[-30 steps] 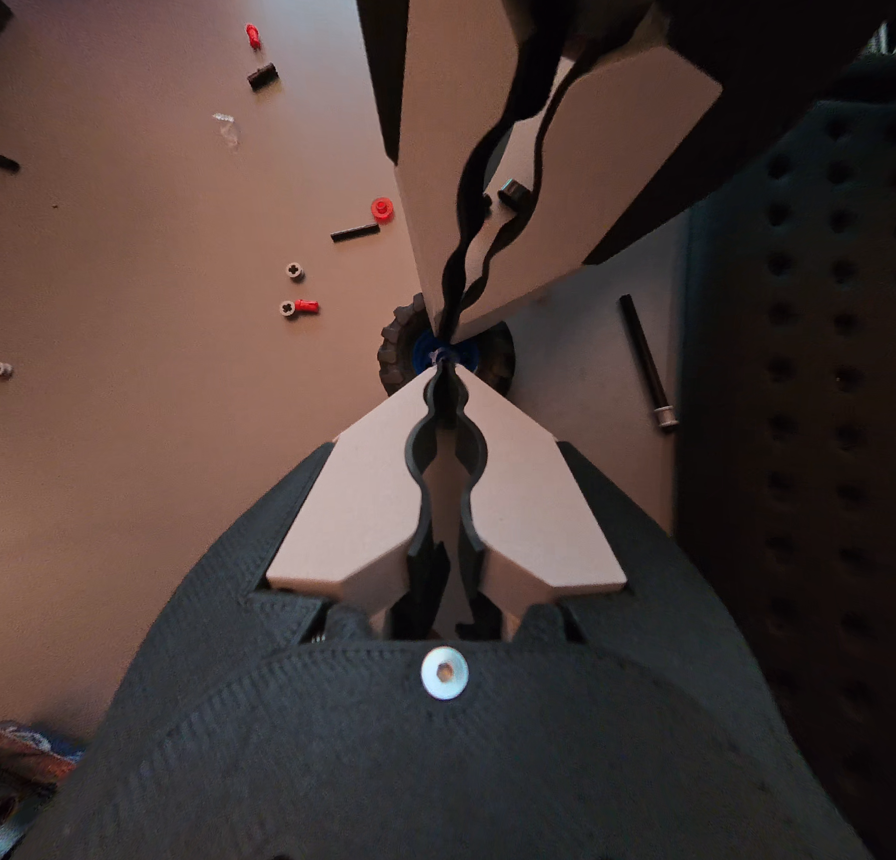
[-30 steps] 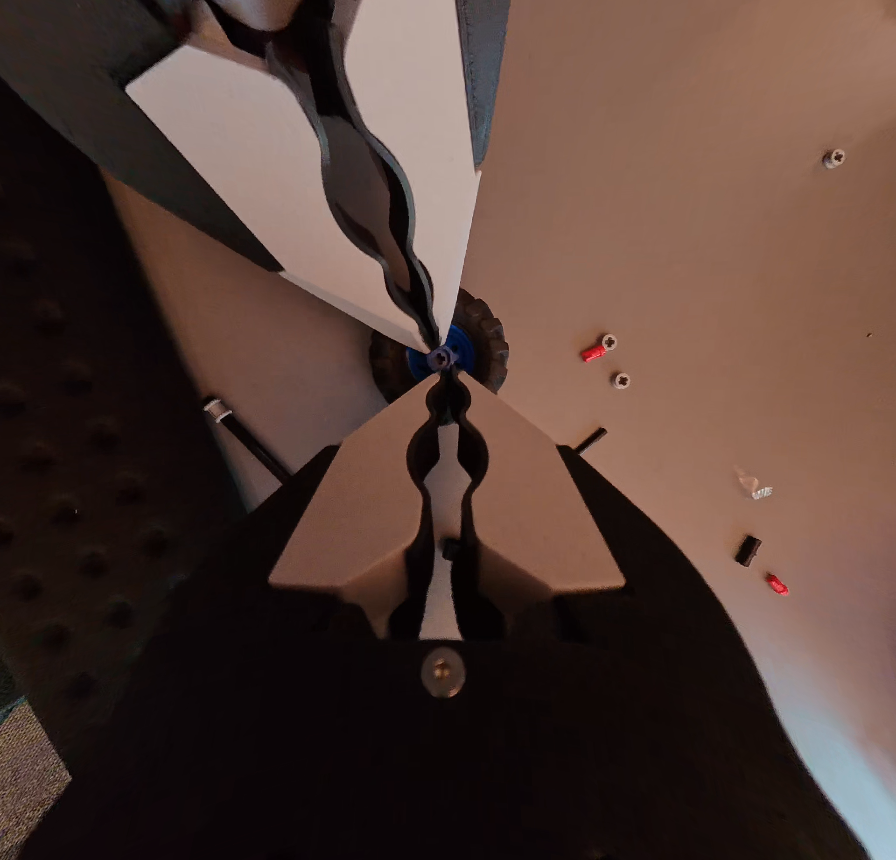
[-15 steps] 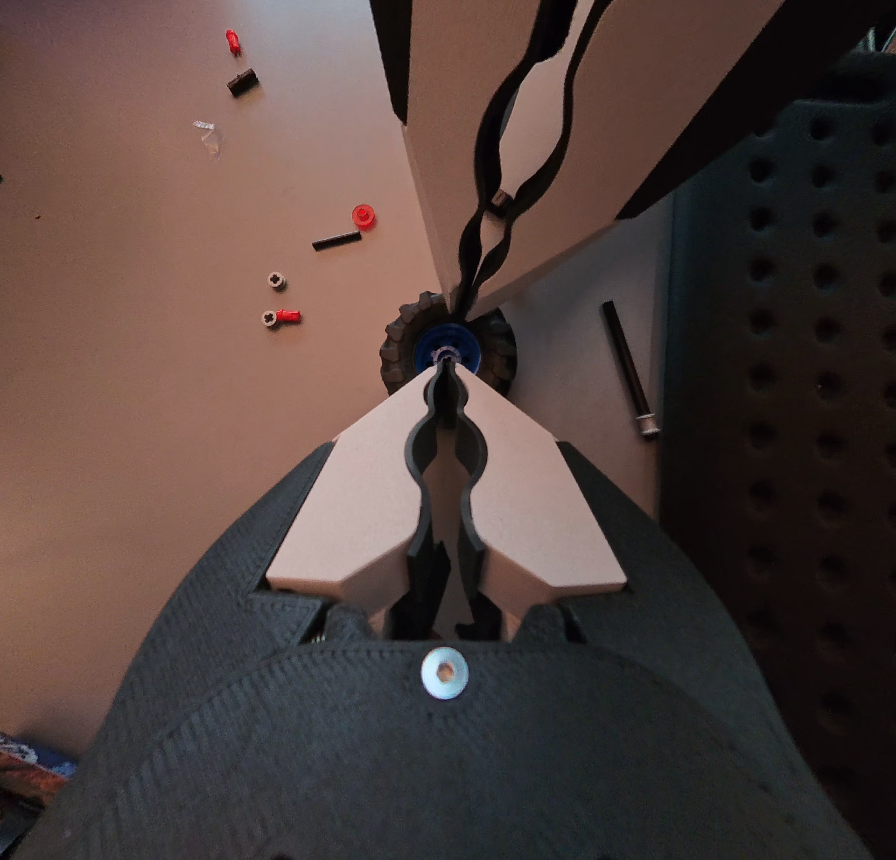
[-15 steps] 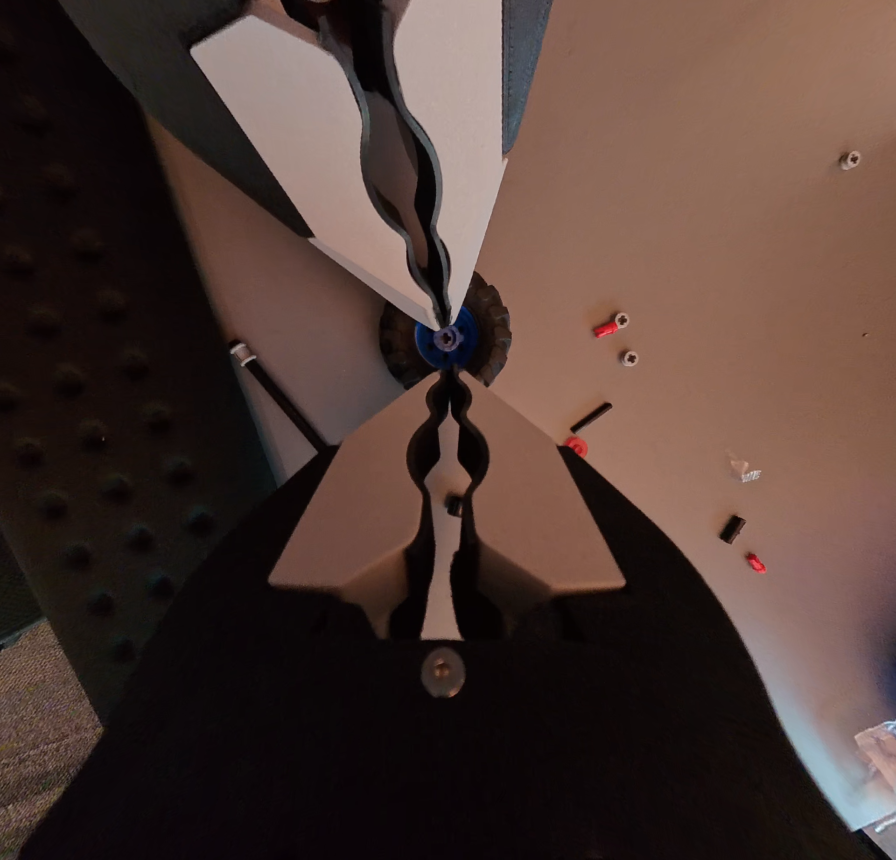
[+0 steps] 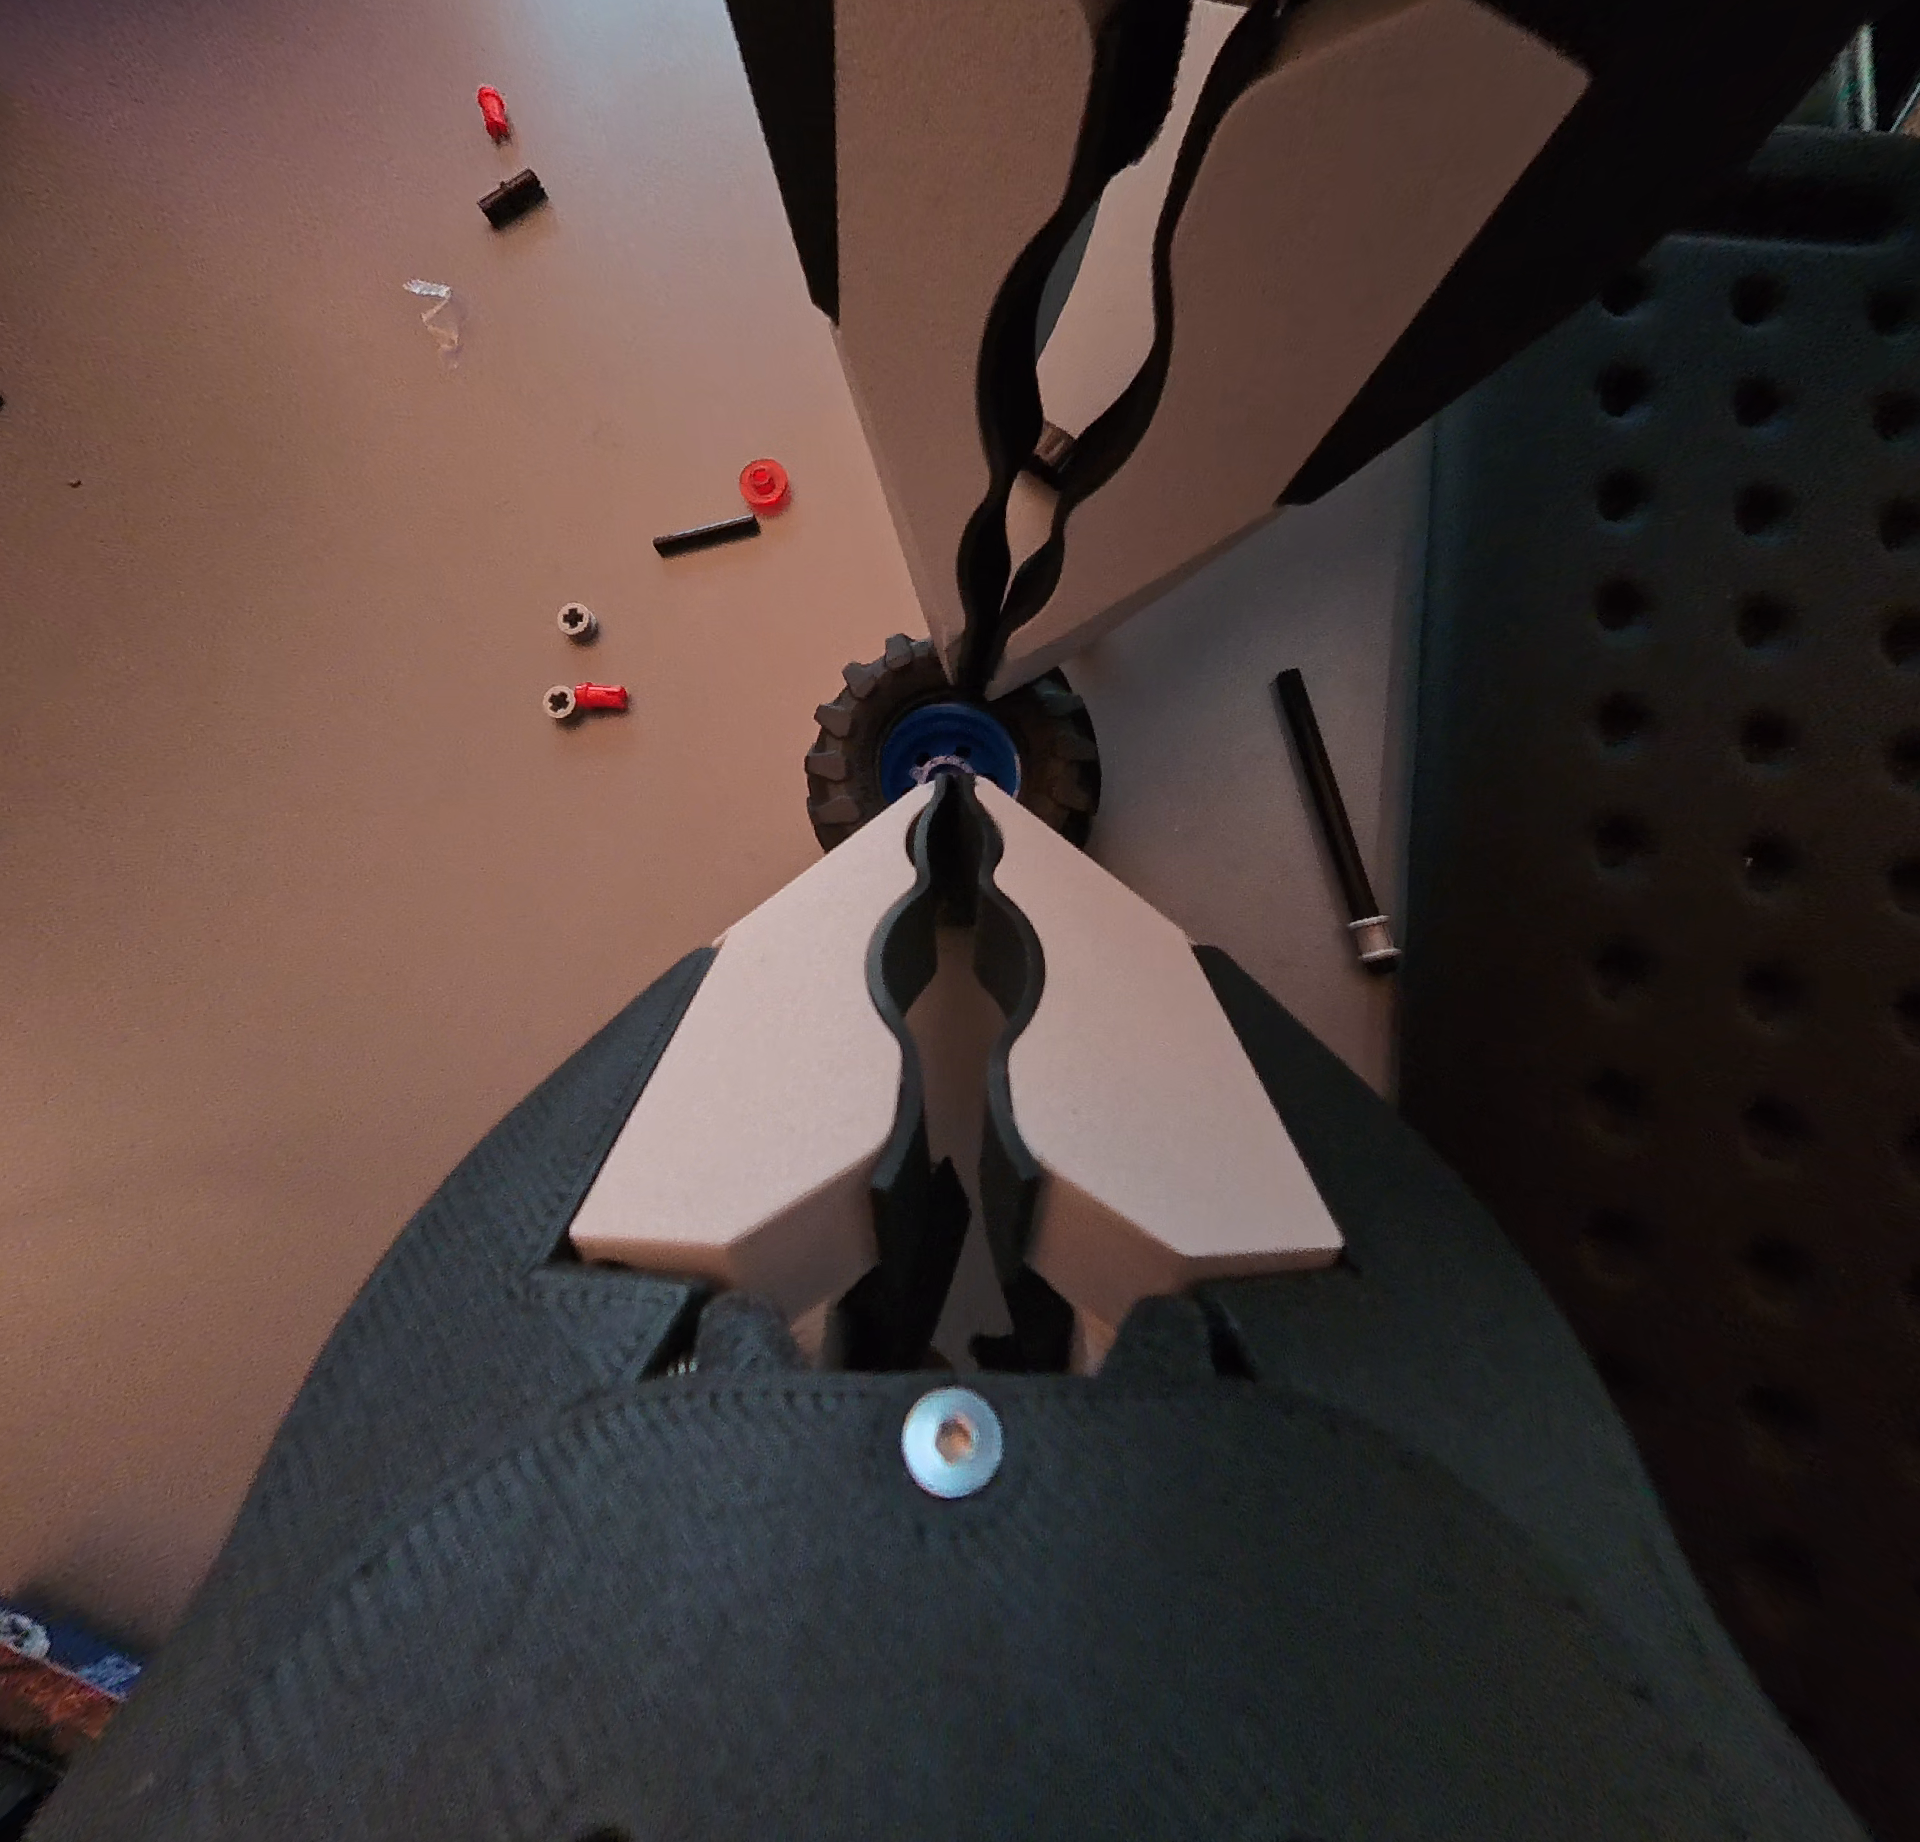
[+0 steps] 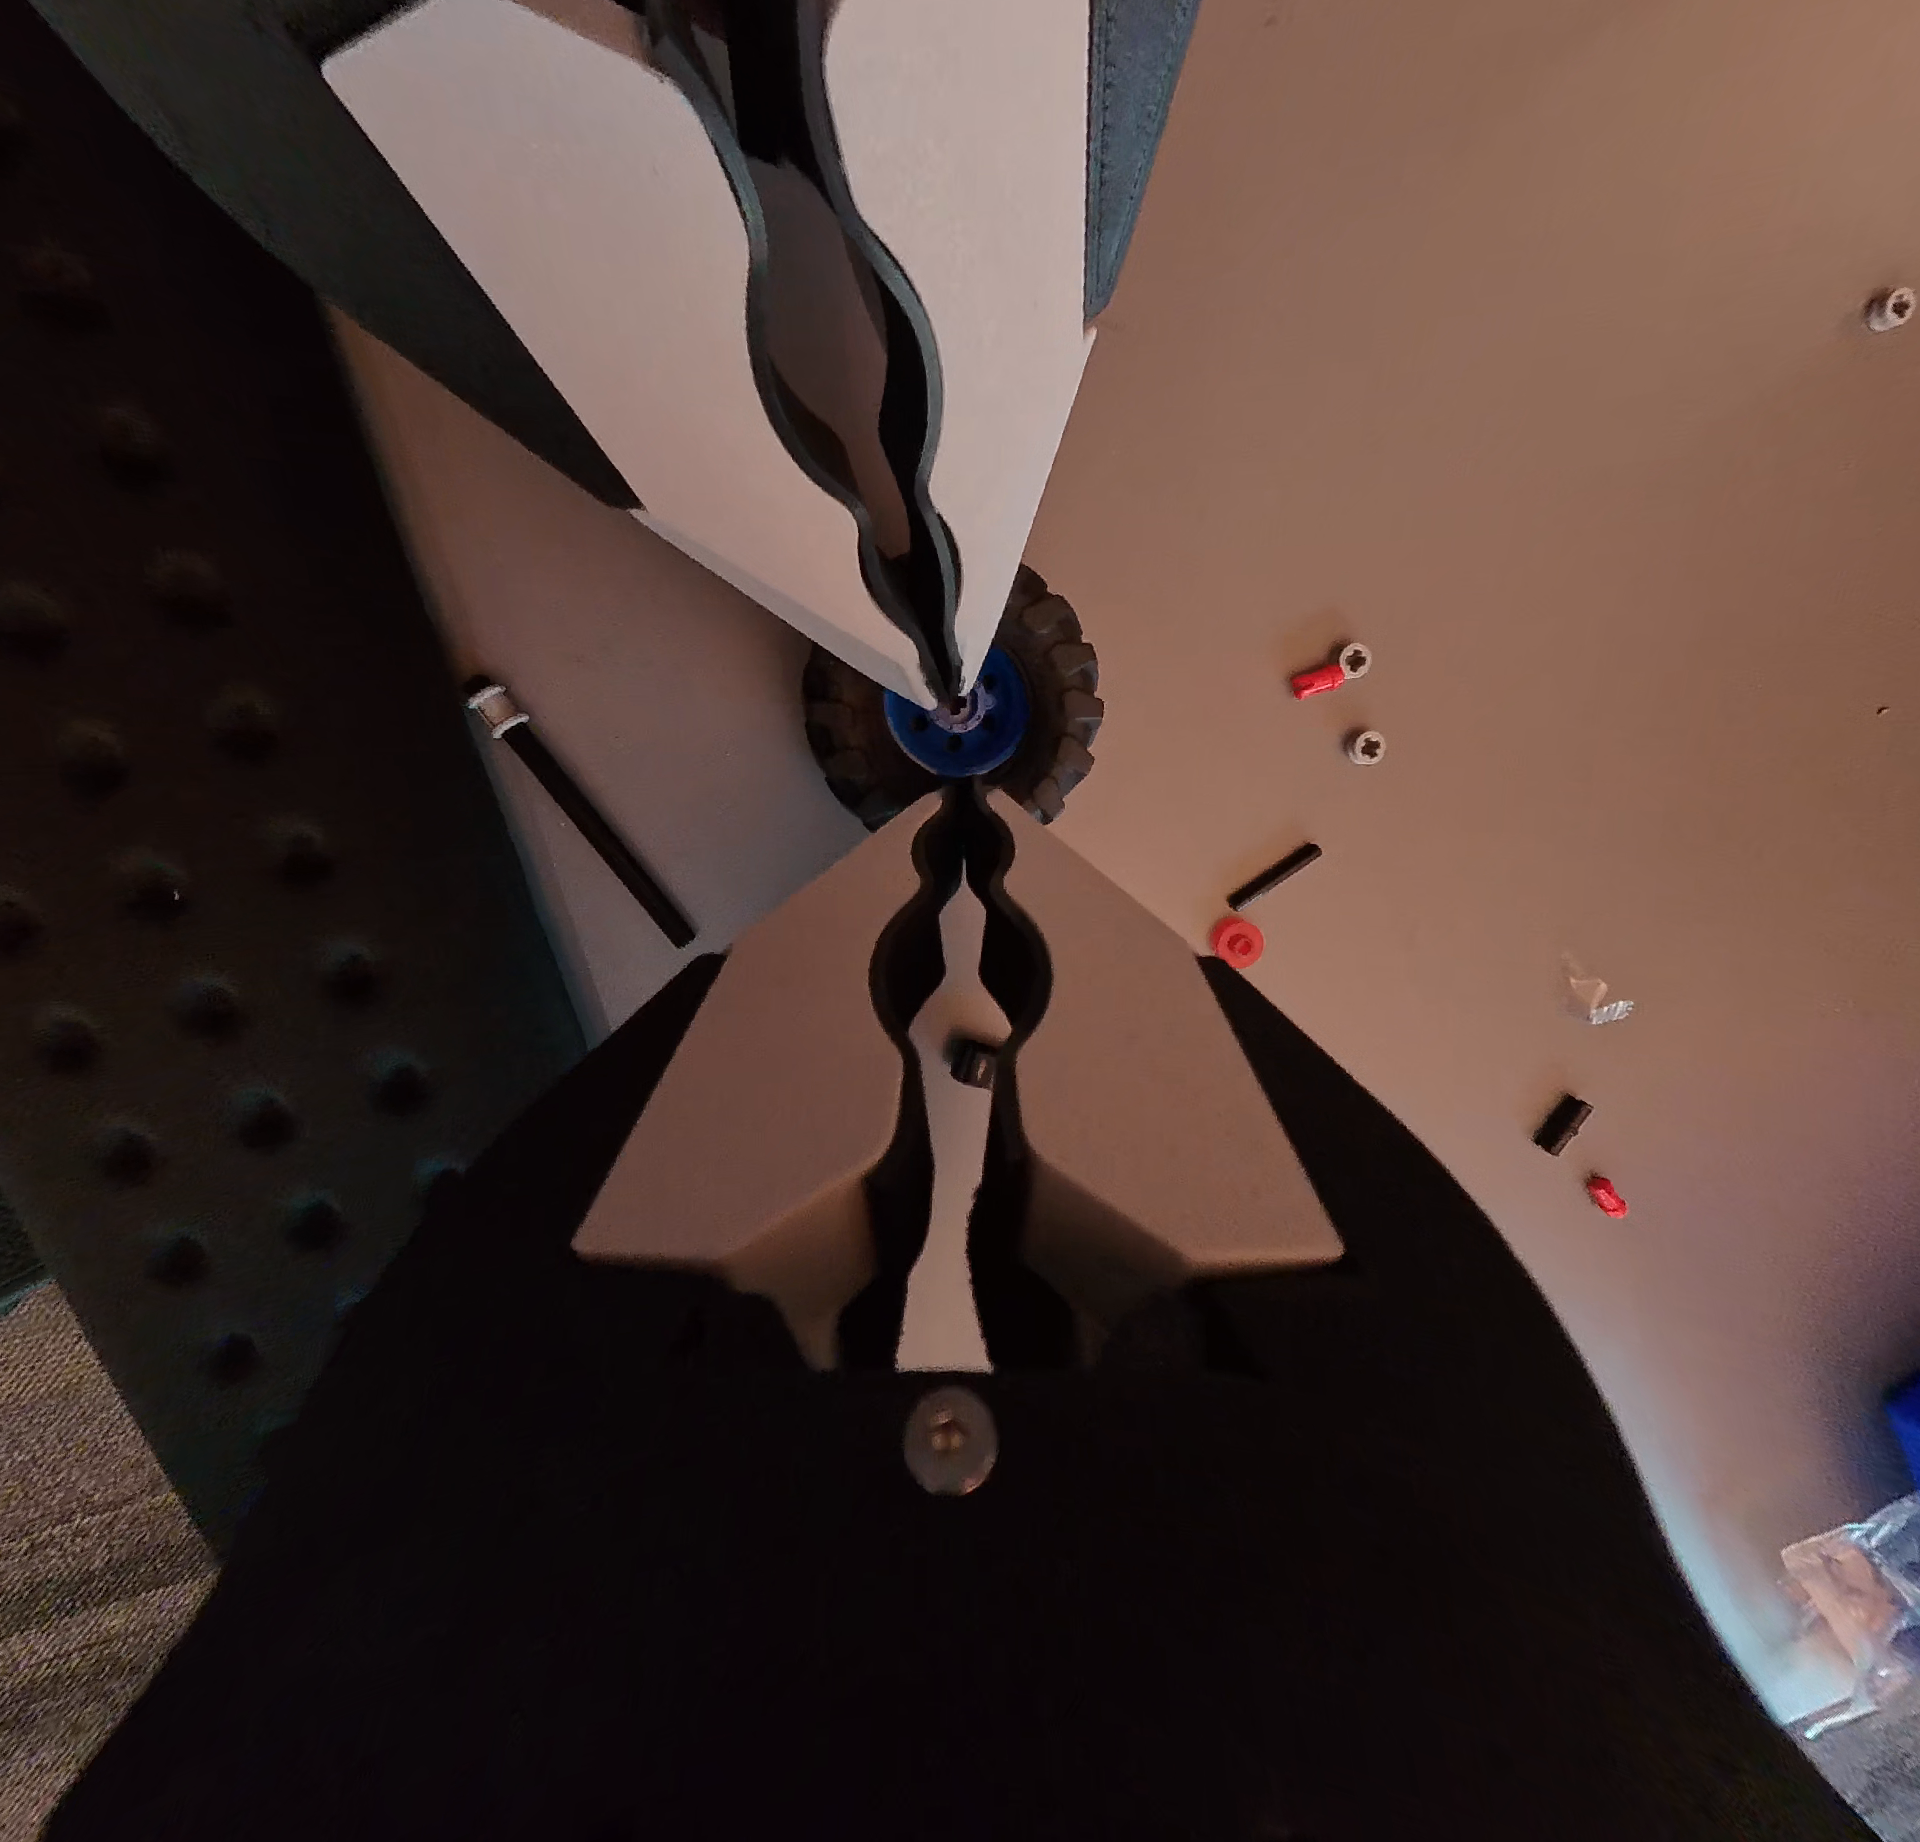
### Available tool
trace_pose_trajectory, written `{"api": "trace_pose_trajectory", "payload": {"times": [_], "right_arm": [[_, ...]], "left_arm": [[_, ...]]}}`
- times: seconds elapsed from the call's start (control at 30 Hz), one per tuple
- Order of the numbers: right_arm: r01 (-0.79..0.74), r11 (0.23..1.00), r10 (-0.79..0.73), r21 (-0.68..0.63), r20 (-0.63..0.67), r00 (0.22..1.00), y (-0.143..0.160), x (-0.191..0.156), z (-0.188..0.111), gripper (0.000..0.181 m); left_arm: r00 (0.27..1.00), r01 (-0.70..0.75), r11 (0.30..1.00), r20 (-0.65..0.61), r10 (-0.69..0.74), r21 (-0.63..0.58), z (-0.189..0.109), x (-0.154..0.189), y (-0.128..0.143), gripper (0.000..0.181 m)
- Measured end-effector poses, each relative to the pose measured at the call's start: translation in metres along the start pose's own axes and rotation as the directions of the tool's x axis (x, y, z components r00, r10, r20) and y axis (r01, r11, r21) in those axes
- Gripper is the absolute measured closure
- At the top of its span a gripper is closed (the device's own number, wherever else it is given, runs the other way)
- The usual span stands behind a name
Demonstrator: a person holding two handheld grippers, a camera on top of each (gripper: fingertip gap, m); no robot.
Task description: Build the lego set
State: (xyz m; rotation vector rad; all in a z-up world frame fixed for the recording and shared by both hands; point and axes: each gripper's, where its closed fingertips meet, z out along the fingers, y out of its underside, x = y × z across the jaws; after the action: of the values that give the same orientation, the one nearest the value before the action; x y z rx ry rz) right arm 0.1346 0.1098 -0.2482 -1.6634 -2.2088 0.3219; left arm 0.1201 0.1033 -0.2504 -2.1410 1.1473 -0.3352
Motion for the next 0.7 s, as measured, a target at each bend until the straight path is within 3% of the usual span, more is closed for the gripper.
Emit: {"api": "trace_pose_trajectory", "payload": {"times": [0.37,0.6,0.7], "right_arm": [[0.001,1.0,-0.001,0.014,0.014,1.0,0.0011,-0.0009,0.0031,0.181],[-0.065,0.983,0.074,0.171,-0.044,0.996,-0.0006,-0.0007,0.0053,0.181],[-0.06,0.983,0.076,0.174,-0.086,0.993,-0.0015,-0.0002,0.0038,0.181]], "left_arm": [[1.0,0.02,1.0,0.016,-0.021,0.011,0.0046,0.0018,-0.0016,0.181],[0.998,0.011,0.999,0.058,-0.014,0.049,0.0068,0.0012,-0.0024,0.181],[0.998,0.001,0.997,0.061,-0.006,0.071,0.0044,0.0015,-0.0041,0.181]]}}
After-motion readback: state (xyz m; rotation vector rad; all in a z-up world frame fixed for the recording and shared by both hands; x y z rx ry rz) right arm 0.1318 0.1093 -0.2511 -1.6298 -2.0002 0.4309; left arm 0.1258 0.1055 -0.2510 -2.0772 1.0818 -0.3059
